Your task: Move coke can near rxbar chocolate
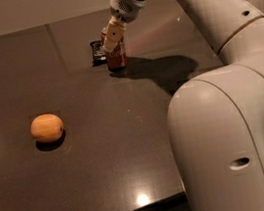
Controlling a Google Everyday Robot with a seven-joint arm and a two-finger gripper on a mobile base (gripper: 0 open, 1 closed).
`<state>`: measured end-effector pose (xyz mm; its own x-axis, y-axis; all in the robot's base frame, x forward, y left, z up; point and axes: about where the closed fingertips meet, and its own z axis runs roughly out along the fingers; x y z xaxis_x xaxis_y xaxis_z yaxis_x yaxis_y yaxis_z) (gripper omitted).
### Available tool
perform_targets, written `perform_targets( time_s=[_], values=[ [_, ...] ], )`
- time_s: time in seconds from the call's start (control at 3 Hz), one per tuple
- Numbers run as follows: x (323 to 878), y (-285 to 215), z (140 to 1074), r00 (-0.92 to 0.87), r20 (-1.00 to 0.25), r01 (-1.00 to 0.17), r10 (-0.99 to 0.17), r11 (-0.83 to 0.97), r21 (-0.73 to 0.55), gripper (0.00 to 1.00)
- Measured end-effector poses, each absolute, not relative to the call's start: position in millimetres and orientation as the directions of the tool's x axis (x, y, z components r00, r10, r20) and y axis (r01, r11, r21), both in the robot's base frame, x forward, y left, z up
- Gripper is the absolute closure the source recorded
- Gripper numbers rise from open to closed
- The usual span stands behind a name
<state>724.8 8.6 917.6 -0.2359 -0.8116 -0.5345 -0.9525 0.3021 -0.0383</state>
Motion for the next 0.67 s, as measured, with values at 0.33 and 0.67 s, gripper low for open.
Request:
perform_targets(
  time_s=[0.33, 0.67],
  values=[
    [726.5, 11.1, 915.3, -0.235, -0.536, -0.953, -0.811, 0.302, -0.038, 0.00],
    [726.5, 11.1, 915.3, -0.235, -0.536, -0.953, -0.810, 0.302, -0.038, 0.00]
  ],
)
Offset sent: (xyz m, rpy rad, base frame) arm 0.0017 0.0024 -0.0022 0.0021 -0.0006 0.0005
